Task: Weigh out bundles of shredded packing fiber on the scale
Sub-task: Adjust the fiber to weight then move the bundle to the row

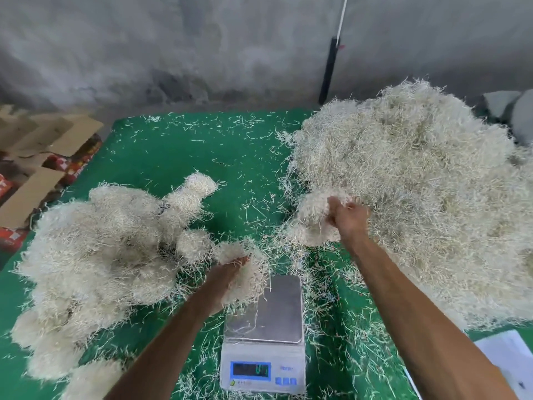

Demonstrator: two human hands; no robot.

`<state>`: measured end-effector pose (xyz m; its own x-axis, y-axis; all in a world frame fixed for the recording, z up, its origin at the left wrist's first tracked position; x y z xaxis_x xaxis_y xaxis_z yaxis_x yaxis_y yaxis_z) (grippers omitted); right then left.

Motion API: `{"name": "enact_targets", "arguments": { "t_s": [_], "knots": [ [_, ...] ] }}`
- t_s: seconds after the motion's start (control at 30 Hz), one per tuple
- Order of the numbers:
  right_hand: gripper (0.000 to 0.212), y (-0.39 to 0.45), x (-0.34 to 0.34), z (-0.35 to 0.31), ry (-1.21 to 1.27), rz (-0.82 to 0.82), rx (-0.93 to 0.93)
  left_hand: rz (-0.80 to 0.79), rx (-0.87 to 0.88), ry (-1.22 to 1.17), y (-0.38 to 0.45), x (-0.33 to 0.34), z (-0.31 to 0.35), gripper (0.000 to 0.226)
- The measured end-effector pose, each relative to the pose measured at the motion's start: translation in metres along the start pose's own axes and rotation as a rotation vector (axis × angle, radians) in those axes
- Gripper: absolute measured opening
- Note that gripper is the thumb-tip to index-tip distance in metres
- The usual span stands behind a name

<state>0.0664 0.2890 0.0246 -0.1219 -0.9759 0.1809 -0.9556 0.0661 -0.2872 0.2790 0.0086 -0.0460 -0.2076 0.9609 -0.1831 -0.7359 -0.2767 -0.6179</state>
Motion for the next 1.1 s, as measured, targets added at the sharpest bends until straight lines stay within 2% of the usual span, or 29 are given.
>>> {"name": "enact_targets", "arguments": {
  "t_s": [0.1, 0.17, 0.23, 0.33, 0.43, 0.5, 0.57, 0.63, 0.67, 0.73, 0.8, 0.93, 1.1],
  "knots": [
    [0.058, 0.011, 0.003, -0.009, 0.248, -0.086, 0.016, 0.046, 0.034, 0.074, 0.003, 0.001, -0.001, 0.026],
    [0.072, 0.009, 0.004, 0.001, 0.095, -0.102, 0.039, 0.032, -0.018, 0.039, 0.002, 0.006, -0.005, 0.018],
    [0.065, 0.000, -0.002, 0.020, -0.076, -0.049, 0.033, 0.014, -0.028, 0.088, 0.005, 0.009, -0.008, 0.019],
    [0.052, -0.022, -0.011, 0.055, -0.110, -0.009, 0.075, 0.067, 0.018, 0.224, -0.001, 0.010, -0.006, 0.024],
    [0.046, -0.048, -0.016, 0.085, -0.062, -0.001, 0.147, 0.027, 0.195, 0.581, -0.011, 0.027, 0.007, 0.045],
    [0.039, -0.066, -0.017, 0.097, -0.054, -0.007, 0.164, -0.039, 0.321, 0.645, -0.020, 0.037, 0.014, 0.072],
    [0.032, -0.079, -0.020, 0.102, -0.035, -0.003, 0.170, 0.048, 0.350, 0.728, -0.031, 0.025, 0.019, 0.108],
    [0.026, -0.087, -0.022, 0.105, -0.040, -0.005, 0.168, 0.144, 0.345, 0.834, -0.037, 0.011, 0.022, 0.125],
    [0.026, -0.091, -0.023, 0.105, -0.074, -0.007, 0.162, 0.154, 0.347, 0.859, -0.038, 0.006, 0.021, 0.127],
    [0.028, -0.098, -0.023, 0.109, -0.147, -0.010, 0.162, 0.134, 0.329, 0.869, -0.040, -0.002, 0.017, 0.121],
    [0.029, -0.103, -0.024, 0.113, -0.203, -0.009, 0.177, 0.132, 0.302, 0.843, -0.039, -0.011, 0.010, 0.104],
    [0.032, -0.112, -0.020, 0.120, -0.207, -0.035, 0.198, 0.035, 0.381, 0.730, -0.044, 0.006, 0.006, 0.071],
    [0.024, -0.116, -0.017, 0.124, -0.214, -0.066, 0.198, -0.035, 0.315, 0.720, -0.046, 0.022, -0.011, 0.073]
  ]
}}
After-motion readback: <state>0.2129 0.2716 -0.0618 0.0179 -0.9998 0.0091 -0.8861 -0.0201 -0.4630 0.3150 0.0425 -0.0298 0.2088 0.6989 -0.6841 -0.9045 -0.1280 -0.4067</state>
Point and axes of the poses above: each hand's wrist, its own y-axis towards the middle knuckle, its own x-axis out of the palm, z = x × y, the point moved 10 cm from there along y, towards the middle knuckle, and after that the axes turned 11 degrees about y, right-handed, at the moved point
